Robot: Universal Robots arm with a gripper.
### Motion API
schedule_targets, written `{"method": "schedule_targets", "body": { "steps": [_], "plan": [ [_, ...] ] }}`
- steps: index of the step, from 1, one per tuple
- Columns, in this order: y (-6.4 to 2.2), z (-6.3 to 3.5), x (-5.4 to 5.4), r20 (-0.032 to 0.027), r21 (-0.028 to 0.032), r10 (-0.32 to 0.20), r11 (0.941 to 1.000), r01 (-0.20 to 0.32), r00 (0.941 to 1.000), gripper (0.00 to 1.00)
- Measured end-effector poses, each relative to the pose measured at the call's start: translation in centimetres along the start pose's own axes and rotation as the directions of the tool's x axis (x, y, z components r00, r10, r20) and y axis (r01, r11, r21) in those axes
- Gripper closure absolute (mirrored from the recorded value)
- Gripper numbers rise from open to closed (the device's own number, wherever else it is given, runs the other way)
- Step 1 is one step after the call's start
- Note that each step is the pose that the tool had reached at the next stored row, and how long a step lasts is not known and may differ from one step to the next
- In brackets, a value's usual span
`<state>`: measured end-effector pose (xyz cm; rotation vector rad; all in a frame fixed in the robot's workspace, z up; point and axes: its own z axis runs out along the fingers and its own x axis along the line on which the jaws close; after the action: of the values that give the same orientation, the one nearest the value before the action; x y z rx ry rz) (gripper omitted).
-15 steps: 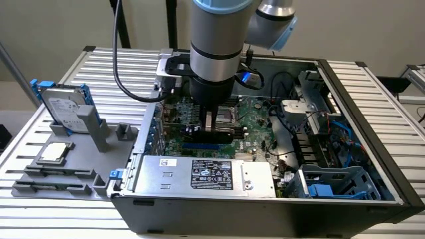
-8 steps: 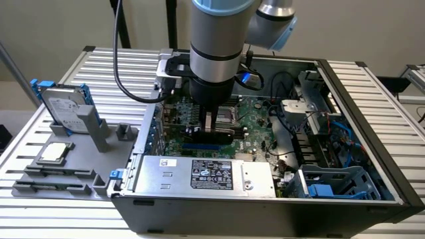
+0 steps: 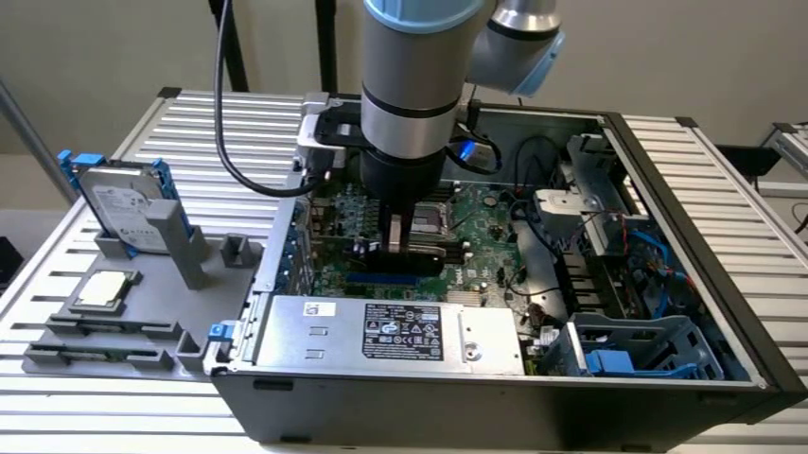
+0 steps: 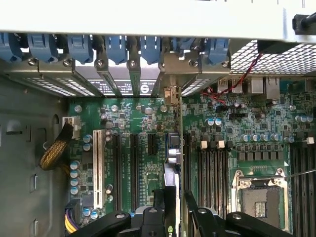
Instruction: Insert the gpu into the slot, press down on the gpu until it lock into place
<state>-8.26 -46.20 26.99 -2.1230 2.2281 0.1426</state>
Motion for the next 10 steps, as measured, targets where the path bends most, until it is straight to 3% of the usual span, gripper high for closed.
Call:
{"method": "schedule_targets", "body": {
  "steps": [10],
  "plan": [
    [0.0, 0.16, 0.02, -0.0042, -0.0043, -0.012, 0.9999, 0.012, 0.9999, 0.74]
  ]
}}
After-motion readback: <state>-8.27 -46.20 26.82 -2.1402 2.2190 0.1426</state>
